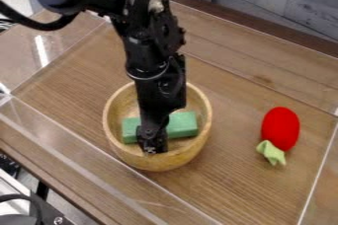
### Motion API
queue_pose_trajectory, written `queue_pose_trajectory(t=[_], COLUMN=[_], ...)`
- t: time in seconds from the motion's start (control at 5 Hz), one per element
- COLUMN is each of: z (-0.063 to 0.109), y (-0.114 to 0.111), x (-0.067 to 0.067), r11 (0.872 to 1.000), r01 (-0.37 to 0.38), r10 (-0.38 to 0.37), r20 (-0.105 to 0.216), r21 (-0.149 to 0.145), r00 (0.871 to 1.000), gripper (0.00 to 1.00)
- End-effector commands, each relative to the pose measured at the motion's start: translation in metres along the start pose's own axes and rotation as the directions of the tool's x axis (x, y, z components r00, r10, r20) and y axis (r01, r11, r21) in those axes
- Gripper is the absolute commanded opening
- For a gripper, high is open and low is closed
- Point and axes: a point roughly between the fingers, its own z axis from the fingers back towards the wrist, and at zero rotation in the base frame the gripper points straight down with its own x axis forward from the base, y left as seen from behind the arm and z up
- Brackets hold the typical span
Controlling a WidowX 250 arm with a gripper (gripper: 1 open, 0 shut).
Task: Remove the green stick from the brown bowl and put it on the table
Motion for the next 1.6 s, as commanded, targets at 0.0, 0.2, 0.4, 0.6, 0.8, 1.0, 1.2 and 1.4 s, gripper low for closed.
queue_pose_trajectory(t=[0.0,0.2,0.4,0.6,0.8,1.0,1.2,1.4], z=[0.000,-0.003,-0.006,-0.009,-0.012,-0.014,-0.016,-0.017], y=[0.005,0.006,0.007,0.007,0.008,0.010,0.011,0.013], x=[0.001,0.002,0.003,0.004,0.005,0.007,0.006,0.006], r11=[1.000,1.000,1.000,1.000,1.000,1.000,0.999,0.999], r01=[-0.007,-0.011,-0.015,-0.018,-0.021,-0.025,-0.031,-0.034], r10=[0.007,0.011,0.015,0.018,0.022,0.026,0.032,0.035], r20=[0.018,0.024,0.030,0.033,0.037,0.039,0.042,0.044], r21=[0.011,0.004,-0.002,-0.006,-0.010,-0.014,-0.017,-0.020], r00=[1.000,1.000,0.999,0.999,0.999,0.999,0.999,0.998], gripper=[1.00,1.00,1.00,1.00,1.00,1.00,1.00,1.00])
